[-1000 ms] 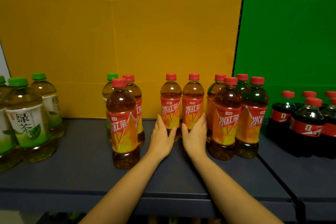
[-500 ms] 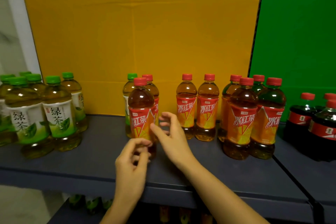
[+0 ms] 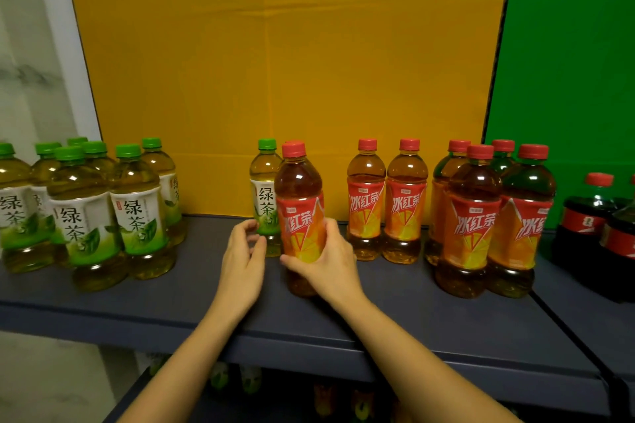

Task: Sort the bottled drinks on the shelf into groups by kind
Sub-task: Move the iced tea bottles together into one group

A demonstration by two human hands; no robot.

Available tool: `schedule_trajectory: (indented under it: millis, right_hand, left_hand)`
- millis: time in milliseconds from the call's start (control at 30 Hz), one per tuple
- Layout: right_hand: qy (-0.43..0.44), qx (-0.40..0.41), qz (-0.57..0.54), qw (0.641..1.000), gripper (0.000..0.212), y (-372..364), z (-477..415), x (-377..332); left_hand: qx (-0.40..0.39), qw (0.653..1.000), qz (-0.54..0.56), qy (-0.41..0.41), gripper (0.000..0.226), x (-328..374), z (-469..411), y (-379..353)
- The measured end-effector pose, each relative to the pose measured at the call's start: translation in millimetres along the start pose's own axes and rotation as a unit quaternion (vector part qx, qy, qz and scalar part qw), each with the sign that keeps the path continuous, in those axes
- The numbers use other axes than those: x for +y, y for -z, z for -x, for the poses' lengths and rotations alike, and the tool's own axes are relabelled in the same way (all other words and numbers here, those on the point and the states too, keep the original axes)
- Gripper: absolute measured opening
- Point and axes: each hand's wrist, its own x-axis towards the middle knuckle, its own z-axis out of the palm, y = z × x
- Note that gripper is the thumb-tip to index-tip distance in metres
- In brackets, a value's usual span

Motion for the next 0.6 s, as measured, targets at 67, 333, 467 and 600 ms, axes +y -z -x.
schedule_trajectory:
  millis: [67, 333, 467, 600]
  right_hand:
    - [0.007, 0.018, -0.007, 1.0, 0.071, 18, -2, 5]
    - [-0.028, 0.096, 0.006, 0.995, 0.071, 85, -1, 34]
    - [-0.057, 0.1, 0.007, 0.993, 0.068, 95, 3, 48]
    - [-0.076, 0.1, 0.013, 0.992, 0.073, 96, 5, 57]
  left_hand:
    - [-0.038, 0.999, 0.0, 0.015, 0.043, -3, -8, -8]
    - [-0.087, 0.994, -0.053, 0.035, 0.067, -5, -26, -43]
    - [-0.021, 0.99, -0.134, 0.041, 0.071, -1, -26, -53]
    - [0.007, 0.98, -0.194, 0.035, 0.076, 5, -23, -62]
